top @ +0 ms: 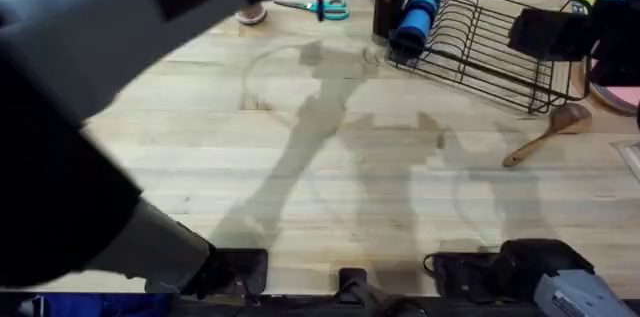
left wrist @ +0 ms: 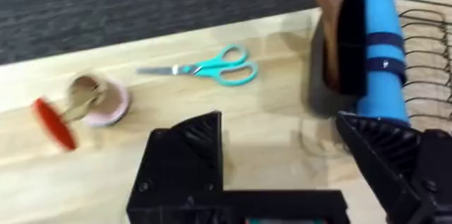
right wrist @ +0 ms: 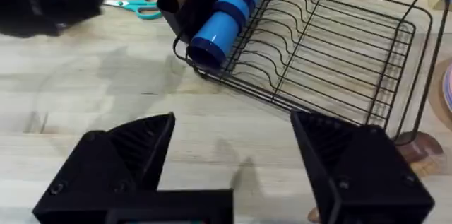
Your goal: Pick up the spoon on the table one by one and put them onto the rack
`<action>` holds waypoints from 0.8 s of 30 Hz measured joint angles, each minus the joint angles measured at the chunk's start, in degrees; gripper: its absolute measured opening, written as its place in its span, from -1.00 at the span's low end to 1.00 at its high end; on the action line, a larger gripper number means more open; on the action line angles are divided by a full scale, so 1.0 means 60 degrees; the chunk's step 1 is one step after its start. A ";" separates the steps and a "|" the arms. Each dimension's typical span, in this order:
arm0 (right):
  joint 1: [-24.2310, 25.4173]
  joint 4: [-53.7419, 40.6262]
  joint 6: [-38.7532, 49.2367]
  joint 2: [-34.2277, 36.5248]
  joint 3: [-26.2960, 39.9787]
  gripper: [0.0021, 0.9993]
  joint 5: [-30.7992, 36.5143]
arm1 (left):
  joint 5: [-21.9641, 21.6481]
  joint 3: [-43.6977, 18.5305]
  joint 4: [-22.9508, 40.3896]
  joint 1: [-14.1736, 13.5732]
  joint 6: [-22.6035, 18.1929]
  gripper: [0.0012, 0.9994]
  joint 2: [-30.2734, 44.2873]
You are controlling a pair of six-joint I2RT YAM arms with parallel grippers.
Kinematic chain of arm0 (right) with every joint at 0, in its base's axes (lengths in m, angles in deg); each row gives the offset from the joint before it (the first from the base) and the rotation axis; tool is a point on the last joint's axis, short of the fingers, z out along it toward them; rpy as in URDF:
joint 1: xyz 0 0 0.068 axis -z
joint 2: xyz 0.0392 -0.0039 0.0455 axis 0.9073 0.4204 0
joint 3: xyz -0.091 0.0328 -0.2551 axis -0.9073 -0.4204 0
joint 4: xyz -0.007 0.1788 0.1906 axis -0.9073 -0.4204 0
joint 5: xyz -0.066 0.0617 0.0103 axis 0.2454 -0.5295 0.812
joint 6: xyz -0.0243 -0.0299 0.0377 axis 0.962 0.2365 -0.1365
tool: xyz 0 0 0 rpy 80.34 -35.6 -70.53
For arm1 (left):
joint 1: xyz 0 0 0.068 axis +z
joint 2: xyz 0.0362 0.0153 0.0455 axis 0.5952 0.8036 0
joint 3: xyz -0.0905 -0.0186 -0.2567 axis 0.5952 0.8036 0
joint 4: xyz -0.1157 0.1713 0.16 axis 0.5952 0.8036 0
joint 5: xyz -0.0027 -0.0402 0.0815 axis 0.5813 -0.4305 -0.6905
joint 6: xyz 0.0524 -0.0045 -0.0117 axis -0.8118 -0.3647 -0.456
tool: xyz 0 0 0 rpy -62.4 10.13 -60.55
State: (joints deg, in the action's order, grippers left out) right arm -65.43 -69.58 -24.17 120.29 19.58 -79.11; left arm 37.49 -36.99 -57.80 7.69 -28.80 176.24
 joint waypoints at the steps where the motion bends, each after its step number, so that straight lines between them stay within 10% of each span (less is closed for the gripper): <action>1: 0.0000 0.0000 0.0000 -0.0002 0.0000 0.99 -0.0001 | -0.0010 0.0000 0.0257 0.0078 -0.0004 0.99 -0.0161; 24: 0.0000 0.0003 0.0000 0.0000 0.0000 0.99 0.0000 | -0.0015 0.0004 0.6248 0.1919 -0.0007 0.99 -0.2884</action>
State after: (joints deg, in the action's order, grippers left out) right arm -65.43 -69.56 -24.17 120.29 19.58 -79.11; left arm 37.40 -36.97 -20.31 19.20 -28.85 158.94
